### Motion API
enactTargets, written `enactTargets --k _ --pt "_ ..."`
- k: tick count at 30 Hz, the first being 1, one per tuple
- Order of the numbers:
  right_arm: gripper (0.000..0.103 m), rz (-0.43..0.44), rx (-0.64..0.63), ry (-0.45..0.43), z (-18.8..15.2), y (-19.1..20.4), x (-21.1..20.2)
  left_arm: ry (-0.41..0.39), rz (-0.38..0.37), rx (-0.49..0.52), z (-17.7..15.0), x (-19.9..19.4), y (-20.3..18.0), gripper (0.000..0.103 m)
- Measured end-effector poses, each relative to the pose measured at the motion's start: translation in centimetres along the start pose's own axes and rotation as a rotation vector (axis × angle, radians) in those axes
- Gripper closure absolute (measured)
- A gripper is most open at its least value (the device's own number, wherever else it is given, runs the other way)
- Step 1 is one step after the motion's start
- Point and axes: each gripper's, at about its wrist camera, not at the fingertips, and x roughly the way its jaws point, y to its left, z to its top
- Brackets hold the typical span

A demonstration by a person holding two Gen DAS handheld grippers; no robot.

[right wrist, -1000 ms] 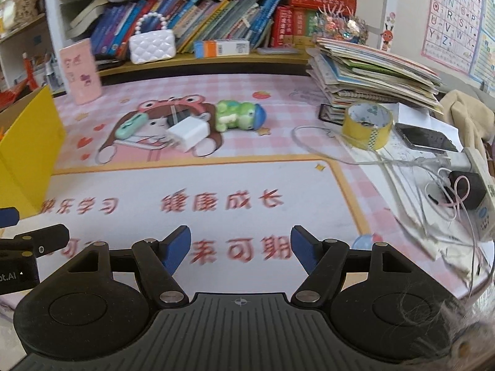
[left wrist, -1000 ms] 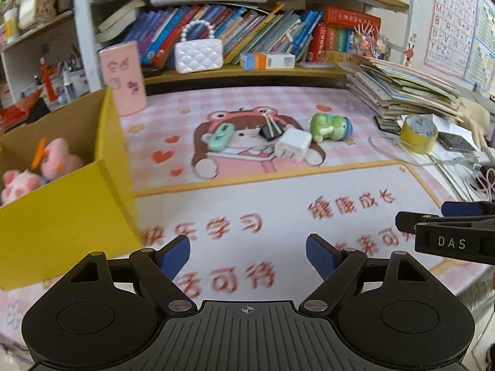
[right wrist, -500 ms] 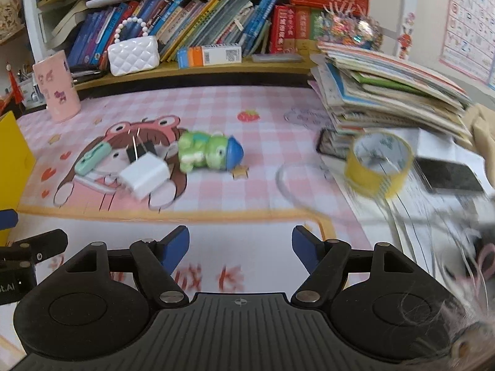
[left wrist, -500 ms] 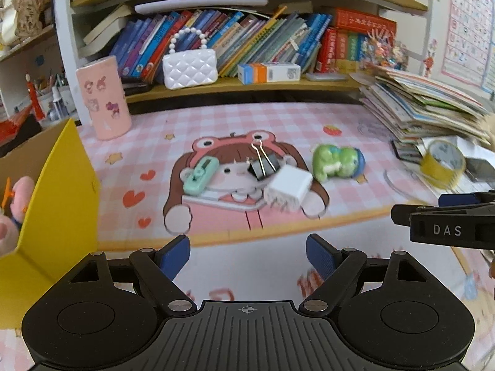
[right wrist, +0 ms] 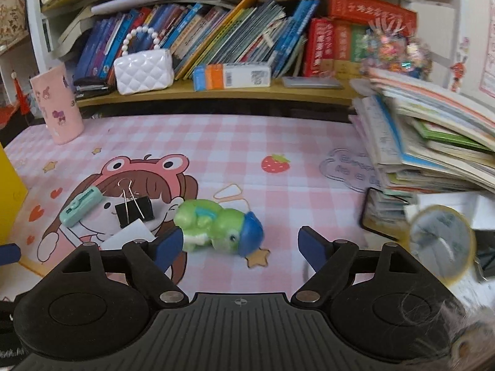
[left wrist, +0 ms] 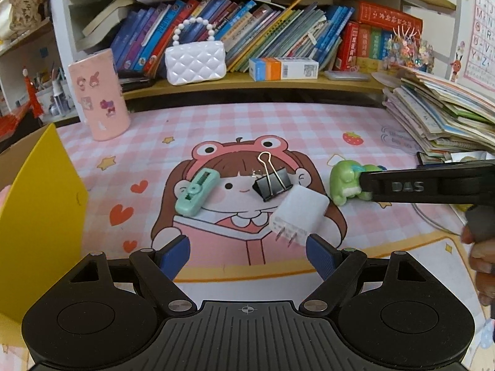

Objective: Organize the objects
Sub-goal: 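Grasp the white charger with left tool while right tool grasps the green frog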

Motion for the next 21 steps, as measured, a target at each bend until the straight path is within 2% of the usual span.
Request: enactTargets --k 3,9,10,11,12,15,21 --pt "0.019 0.038 -0.007 0.020 0.5 0.3 1.4 0.006 0.000 0.007 0.3 0.6 -0.3 0.018" --pt "0.018 0.045 -0.011 0.055 0.8 0.6 4.1 0.008 -0.008 0.028 0.9 1.7 -1.1 0.018" --pt "0.019 0.043 -0.005 0.060 0.8 0.5 4.3 0.010 -0.012 0.031 1.0 1.9 -1.4 0.018" --pt "0.028 0.045 0.005 0.061 0.9 0.2 4.4 0.013 -0.016 0.033 1.2 2.2 -1.5 0.018" --pt "0.030 0.050 0.019 0.058 1.0 -0.2 4.3 0.014 -0.023 0.033 1.3 2.5 -1.8 0.019" --pt "0.031 0.048 0.058 -0.006 1.3 -1.7 2.5 0.015 -0.036 0.037 1.7 3.6 -2.6 0.019" --pt "0.031 -0.018 0.134 -0.089 1.4 -4.5 -1.3 0.022 -0.059 0.066 2.1 6.0 -4.0 0.021"
